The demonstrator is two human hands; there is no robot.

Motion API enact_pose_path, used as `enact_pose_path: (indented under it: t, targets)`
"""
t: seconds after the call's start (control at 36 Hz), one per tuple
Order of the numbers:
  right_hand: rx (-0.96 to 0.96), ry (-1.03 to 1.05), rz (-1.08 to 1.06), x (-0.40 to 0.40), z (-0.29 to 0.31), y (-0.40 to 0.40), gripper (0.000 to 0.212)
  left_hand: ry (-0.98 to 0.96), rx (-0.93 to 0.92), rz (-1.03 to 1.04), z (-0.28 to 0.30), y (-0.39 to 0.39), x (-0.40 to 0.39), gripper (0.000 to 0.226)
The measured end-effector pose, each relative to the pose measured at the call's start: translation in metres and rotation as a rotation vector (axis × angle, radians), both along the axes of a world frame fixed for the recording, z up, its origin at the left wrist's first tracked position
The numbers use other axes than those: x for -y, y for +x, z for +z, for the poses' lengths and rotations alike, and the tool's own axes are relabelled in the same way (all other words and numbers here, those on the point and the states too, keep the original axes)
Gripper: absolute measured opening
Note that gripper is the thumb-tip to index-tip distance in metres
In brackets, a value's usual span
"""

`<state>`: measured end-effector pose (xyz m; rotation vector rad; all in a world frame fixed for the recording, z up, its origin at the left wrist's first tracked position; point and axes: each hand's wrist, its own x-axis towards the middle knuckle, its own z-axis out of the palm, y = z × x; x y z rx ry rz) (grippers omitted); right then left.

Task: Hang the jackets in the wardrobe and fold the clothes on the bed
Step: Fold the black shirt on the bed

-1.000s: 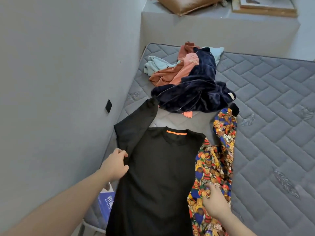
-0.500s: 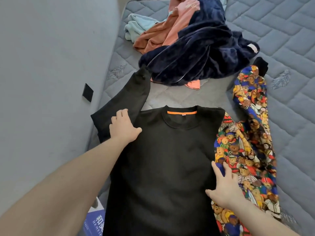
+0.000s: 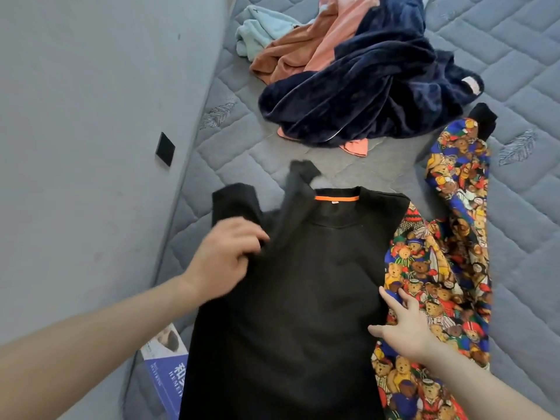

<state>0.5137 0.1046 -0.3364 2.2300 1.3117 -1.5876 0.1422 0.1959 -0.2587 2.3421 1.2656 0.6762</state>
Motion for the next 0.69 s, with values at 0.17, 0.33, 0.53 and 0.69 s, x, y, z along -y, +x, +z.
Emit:
enact_pose_path:
  t: [0.17,0.33,0.53,0.69]
  targets:
    - [-0.126,0.040,-0.213,-0.004,0.006,0.011,0.067,-0.306,-0.598,-0.356,-0.036,-0.006,0.057,0.032]
    - [-0.030,0.236,-0.155,-0.012,0.018,-0.010,0.079,-0.420,-0.674,-0.329,-0.046,-0.015,0.072,0.031]
    - [-0.113,0.252,0.041,-0.013,0.028,-0.090,0.080,-0.419,-0.078,0.461,-0.021,-0.019,0.046,0.047]
    - [-0.057,0.022,0.142,-0.001,0.029,-0.125,0.039,-0.812,-0.187,0.994,-0.041,-0.045,0.013,0.090]
